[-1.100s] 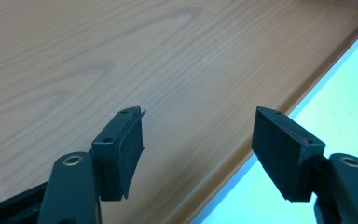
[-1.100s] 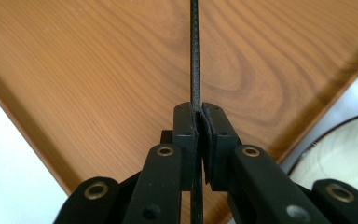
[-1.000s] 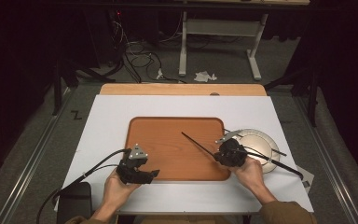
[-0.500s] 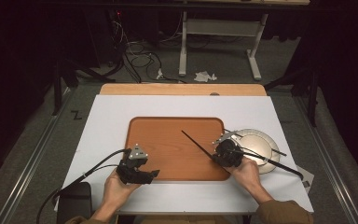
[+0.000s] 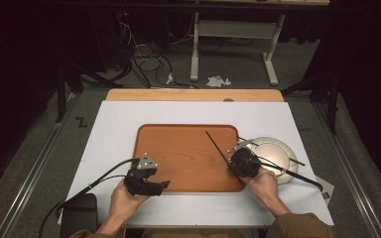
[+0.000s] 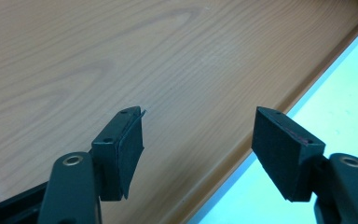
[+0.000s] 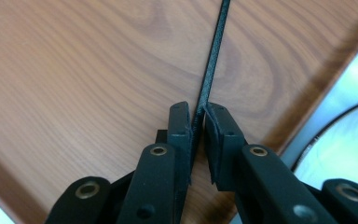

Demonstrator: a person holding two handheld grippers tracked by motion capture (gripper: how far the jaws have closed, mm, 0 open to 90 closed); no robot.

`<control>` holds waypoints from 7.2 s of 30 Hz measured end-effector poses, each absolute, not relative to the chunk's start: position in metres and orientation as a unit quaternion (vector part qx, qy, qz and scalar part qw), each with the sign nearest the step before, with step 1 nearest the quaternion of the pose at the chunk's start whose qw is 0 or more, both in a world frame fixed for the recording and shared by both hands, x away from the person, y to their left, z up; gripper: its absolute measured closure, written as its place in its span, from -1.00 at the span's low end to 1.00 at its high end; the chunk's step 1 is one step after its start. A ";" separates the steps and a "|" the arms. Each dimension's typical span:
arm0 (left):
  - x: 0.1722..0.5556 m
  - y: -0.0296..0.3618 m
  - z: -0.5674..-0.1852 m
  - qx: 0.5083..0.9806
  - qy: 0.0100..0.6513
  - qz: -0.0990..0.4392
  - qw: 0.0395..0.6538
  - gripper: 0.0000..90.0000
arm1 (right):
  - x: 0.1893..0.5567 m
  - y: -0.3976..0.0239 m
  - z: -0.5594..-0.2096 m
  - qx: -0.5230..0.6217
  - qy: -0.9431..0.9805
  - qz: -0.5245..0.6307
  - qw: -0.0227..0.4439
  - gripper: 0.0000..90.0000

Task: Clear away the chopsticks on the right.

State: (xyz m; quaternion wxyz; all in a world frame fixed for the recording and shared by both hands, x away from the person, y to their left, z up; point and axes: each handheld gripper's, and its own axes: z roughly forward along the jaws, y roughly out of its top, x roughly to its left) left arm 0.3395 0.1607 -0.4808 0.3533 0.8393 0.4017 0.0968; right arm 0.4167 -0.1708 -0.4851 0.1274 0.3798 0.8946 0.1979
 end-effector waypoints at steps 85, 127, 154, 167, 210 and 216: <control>0.340 0.161 -0.481 0.842 0.400 0.098 0.347 -0.25 | 0.432 -0.352 -0.433 0.514 0.808 0.226 0.181 0.56; 0.341 0.161 -0.481 0.842 0.400 0.097 0.348 -0.25 | 0.430 -0.348 -0.436 0.498 0.819 0.222 0.182 0.92; 0.342 0.162 -0.481 0.843 0.401 0.096 0.347 -0.25 | 0.392 -0.223 -0.409 0.356 0.874 0.303 0.134 0.92; 0.343 0.161 -0.482 0.843 0.402 0.093 0.346 -0.25 | 0.399 -0.182 -0.448 0.364 0.892 0.241 0.118 0.91; 0.340 0.160 -0.481 0.840 0.399 0.099 0.354 -0.25 | 0.399 -0.156 -0.485 0.322 0.914 0.230 0.093 0.88; 0.340 0.160 -0.481 0.840 0.400 0.099 0.354 -0.25 | 0.404 -0.158 -0.487 0.335 0.910 0.218 0.108 0.88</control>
